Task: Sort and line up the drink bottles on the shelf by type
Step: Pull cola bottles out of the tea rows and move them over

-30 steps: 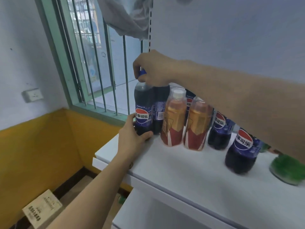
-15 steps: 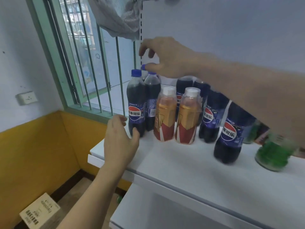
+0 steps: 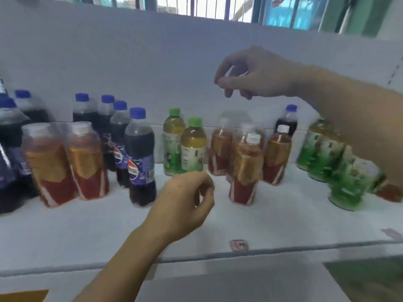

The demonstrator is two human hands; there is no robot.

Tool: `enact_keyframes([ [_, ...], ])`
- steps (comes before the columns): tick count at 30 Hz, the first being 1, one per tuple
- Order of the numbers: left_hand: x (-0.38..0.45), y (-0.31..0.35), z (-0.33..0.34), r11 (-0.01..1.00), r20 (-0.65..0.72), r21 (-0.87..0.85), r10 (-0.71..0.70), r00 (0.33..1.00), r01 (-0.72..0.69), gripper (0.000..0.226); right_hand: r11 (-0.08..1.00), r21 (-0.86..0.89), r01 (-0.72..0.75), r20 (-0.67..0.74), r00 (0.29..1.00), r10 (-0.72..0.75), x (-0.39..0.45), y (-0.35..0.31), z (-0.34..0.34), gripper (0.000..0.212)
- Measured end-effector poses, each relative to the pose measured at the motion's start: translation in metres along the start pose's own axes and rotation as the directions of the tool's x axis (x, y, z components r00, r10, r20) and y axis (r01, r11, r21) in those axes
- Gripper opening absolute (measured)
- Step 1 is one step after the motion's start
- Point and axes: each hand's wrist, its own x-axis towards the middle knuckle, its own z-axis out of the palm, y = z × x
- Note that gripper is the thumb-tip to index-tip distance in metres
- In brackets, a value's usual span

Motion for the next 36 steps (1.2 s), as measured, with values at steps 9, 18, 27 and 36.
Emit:
enact_keyframes([
  [9, 0.058, 0.087, 0.132, 0.998, 0.344, -0.056, 0.01, 0.939, 0.01, 0.007, 0.928, -0.212, -0.306, -0.046, 0.952, 0.304, -0.067, 0.174, -0.043, 0.019],
  [18, 0.087, 0.1, 0.212, 0.969, 0.484, 0.129, -0.247, 0.839, 0.211, 0.027, 0.858, -0.338, -0.387, 0.055, 0.902, 0.429, -0.023, 0.264, -0.006, 0.056],
  [27, 0.118, 0.131, 0.247, 0.896, 0.287, -0.131, -0.377, 0.881, 0.425, 0.081, 0.901, -0.223, -0.372, -0.04, 0.927, 0.373, -0.058, 0.26, -0.021, 0.026],
  [36, 0.141, 0.167, 0.256, 0.818, -0.106, -0.481, -0.412, 0.905, 0.316, 0.091, 0.99, 0.001, -0.142, -0.215, 0.967, 0.139, -0.115, 0.22, -0.076, 0.014],
])
